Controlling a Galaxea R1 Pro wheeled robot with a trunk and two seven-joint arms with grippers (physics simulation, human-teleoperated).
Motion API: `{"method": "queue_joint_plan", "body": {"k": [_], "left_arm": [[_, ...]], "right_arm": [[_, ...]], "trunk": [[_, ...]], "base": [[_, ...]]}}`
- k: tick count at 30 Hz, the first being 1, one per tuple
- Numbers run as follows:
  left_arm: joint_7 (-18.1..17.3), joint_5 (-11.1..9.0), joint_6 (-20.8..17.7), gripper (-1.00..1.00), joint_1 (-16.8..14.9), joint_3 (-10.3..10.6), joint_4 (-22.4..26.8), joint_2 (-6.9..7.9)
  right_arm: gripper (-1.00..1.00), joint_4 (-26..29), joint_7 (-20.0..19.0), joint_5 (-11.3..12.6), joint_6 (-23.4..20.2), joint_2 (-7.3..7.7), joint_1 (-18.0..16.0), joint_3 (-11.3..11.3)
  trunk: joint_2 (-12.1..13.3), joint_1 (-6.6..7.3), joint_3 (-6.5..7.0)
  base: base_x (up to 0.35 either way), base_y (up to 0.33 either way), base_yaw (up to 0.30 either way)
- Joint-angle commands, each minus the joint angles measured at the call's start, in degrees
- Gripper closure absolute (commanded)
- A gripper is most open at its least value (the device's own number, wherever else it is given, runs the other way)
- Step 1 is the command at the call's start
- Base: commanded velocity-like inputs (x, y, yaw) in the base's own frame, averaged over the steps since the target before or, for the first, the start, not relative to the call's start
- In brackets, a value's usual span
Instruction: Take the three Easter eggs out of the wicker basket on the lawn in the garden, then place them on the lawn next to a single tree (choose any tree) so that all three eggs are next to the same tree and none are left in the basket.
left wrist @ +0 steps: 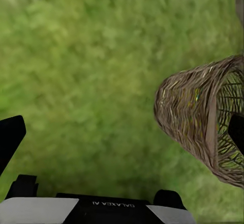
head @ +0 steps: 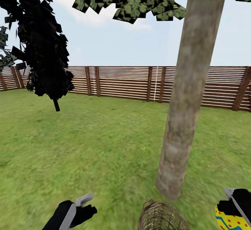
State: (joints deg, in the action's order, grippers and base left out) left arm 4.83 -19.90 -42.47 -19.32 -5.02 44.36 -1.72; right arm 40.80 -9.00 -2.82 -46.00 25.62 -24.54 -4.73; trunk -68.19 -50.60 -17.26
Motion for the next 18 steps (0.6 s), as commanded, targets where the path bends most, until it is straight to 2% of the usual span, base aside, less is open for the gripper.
{"method": "queue_joint_plan", "body": {"k": [1,6,10,18], "left_arm": [[0.4,-0.6,-0.3,-1.00,0.0,-0.2,0.1,-0.03],[0.3,-0.6,-0.4,-1.00,0.0,-0.3,0.2,1.01],[0.3,-0.7,-0.1,-1.00,0.0,-0.1,0.0,1.00],[0.4,-0.6,-0.3,-1.00,0.0,-0.1,-0.1,0.91]], "right_arm": [[1.00,-0.2,-0.5,-0.3,-0.3,-0.07,-0.1,-0.1],[1.00,-1.2,-0.5,-0.3,-0.4,-0.30,-0.1,-0.1],[1.00,-1.2,-0.5,-0.3,-0.4,-0.30,-0.1,-0.2],[1.00,-1.9,-0.4,-0.3,-0.3,-0.35,0.0,-0.1]], "trunk": [[0.0,0.00,-0.01],[0.0,0.00,0.33],[0.0,0.00,0.59],[0.0,0.00,1.14]], "base": [[0.000,0.000,-0.224],[0.000,0.000,-0.224],[-0.002,-0.211,-0.222],[-0.225,-0.241,-0.218]]}}
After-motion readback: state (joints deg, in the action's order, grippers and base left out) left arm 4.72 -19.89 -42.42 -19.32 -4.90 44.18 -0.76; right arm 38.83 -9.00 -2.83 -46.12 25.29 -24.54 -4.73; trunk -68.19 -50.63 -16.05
